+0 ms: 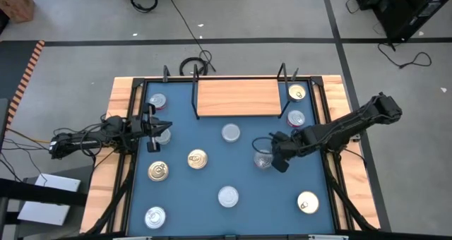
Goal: Stack canned seafood by type on shelf
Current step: Put the green tuna can on the shelf
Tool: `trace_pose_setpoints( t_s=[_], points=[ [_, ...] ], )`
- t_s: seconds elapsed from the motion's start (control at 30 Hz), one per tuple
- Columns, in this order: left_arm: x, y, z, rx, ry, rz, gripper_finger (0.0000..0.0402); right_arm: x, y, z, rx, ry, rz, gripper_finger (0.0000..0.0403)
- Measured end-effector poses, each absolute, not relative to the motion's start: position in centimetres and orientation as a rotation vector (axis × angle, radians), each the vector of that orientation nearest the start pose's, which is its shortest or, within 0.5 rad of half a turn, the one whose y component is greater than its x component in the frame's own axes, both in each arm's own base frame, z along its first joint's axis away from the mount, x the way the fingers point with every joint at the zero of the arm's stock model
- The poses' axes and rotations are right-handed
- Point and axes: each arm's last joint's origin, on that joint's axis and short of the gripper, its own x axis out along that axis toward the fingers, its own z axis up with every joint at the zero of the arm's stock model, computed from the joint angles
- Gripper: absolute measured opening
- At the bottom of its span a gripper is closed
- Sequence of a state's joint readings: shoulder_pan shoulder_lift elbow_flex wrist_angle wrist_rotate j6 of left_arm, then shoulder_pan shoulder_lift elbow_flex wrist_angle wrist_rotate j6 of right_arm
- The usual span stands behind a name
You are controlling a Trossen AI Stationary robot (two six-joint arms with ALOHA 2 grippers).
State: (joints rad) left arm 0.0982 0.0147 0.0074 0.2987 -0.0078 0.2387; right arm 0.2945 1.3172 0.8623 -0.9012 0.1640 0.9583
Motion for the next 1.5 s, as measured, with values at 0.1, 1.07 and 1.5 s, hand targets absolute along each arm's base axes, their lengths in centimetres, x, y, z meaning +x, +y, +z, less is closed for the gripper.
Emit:
trace_pose_setpoints(
  t_s=[0.1, 1.07, 1.5],
  points=[
    [9.3, 0.9, 19.4, 0.242, -0.282, 0.139, 0.0023, 21.9, 5.6, 21.6, 0.569, 1.154, -0.505, 0.0007],
    [9.2, 0.9, 19.9, 0.217, -0.292, 0.135, 0.0023, 23.1, 4.6, 23.8, 0.903, 0.918, -0.48, 0.0005],
    [9.2, 0.9, 19.9, 0.217, -0.292, 0.135, 0.0023, 23.0, 4.7, 23.7, 0.804, 0.967, -0.419, 0.0033]
  ],
)
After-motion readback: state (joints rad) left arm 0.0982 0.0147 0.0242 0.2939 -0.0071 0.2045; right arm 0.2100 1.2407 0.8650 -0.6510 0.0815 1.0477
